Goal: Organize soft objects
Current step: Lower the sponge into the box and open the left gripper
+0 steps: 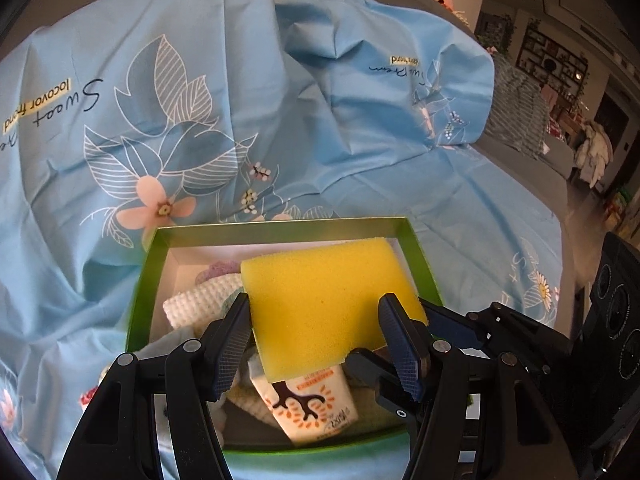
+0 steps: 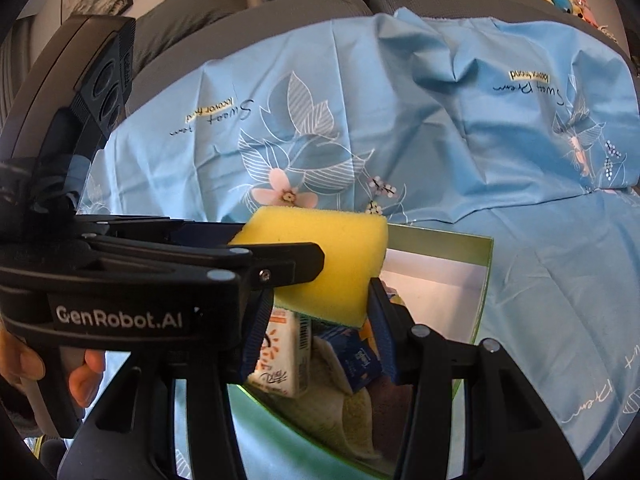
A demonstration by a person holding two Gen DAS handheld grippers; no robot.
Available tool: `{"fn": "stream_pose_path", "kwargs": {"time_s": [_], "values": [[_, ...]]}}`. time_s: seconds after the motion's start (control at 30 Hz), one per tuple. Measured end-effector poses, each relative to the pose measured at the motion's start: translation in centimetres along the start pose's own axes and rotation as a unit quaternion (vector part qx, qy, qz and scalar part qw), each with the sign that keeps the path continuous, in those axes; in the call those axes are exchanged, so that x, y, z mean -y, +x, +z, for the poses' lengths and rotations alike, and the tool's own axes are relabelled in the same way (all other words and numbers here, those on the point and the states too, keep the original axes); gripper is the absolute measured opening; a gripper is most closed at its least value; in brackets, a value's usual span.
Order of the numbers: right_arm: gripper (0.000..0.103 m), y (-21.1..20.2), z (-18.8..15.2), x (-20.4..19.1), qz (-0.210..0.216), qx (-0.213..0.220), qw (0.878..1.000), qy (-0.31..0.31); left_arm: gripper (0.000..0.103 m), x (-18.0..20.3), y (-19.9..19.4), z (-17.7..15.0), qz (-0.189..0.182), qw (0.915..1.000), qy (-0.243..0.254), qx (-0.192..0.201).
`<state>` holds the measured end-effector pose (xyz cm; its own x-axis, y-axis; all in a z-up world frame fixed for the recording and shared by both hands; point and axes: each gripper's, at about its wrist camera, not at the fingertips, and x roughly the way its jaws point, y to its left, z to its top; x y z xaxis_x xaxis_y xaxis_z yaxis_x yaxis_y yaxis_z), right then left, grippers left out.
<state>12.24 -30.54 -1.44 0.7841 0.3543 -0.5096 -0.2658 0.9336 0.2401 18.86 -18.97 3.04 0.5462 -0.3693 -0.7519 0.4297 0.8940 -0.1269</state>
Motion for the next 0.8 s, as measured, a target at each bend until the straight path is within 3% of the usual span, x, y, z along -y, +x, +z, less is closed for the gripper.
{"fn": "stream_pose_path", "kwargs": {"time_s": [0.57,0.63,0.7,0.8], "values": [[0.051,2.6,1.2,0.4,-0.03,-0.04,0.999,-0.002,0.065,-2.0,2.8,1.2,-0.006,0.999,-0.039,-0.022],[0.057,2.7,1.4,0.3,-0.031,-0.044,0.999,-0.003,0.074,-2.3,3.1,1.1,-0.003,0.9983,-0.048,-0.032],[0.062,2.8,1.4,0.3,-0.034,-0.047,0.998,-0.006,0.076,-2.4,3.3,1.0,0.001,0.9981,-0.05,-0.036],[0.062,2.9,1.4,0.3,-0.037,-0.049,0.998,-0.008,0.076,-2.4,3.3,0.8,0.004,0.998,-0.05,-0.038]]}}
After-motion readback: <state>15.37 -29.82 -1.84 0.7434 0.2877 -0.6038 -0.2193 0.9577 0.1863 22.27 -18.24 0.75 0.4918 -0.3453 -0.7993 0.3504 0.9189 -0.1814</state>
